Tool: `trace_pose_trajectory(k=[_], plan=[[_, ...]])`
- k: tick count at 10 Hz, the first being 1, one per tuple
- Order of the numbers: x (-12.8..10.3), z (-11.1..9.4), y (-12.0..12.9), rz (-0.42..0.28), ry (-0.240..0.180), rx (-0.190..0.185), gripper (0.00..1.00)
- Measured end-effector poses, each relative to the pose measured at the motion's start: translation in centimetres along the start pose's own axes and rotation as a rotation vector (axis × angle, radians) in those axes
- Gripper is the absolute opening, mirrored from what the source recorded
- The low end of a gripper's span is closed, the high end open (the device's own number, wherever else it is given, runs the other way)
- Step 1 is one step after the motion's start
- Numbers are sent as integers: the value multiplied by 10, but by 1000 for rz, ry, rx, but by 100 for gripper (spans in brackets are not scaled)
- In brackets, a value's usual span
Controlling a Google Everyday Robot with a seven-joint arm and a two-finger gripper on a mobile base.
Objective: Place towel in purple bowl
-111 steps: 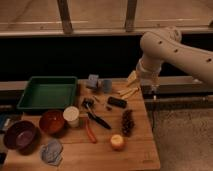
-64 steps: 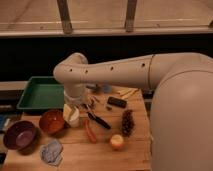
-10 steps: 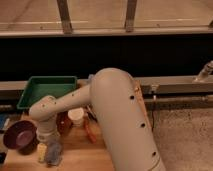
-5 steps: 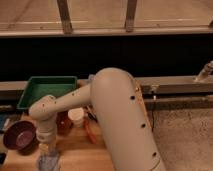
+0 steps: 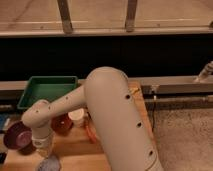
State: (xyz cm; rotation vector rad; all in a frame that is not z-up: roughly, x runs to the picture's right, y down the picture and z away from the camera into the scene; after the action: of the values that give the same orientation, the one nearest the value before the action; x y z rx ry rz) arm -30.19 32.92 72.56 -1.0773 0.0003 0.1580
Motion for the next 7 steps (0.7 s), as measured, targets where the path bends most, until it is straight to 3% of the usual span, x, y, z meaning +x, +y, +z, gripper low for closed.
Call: trace_pose_trajectory(k=[4, 5, 7], plan=[[10, -21, -7, 16, -22, 54, 0], [10, -34, -7, 18, -40, 76, 5], [15, -64, -4, 19, -76, 121, 25]])
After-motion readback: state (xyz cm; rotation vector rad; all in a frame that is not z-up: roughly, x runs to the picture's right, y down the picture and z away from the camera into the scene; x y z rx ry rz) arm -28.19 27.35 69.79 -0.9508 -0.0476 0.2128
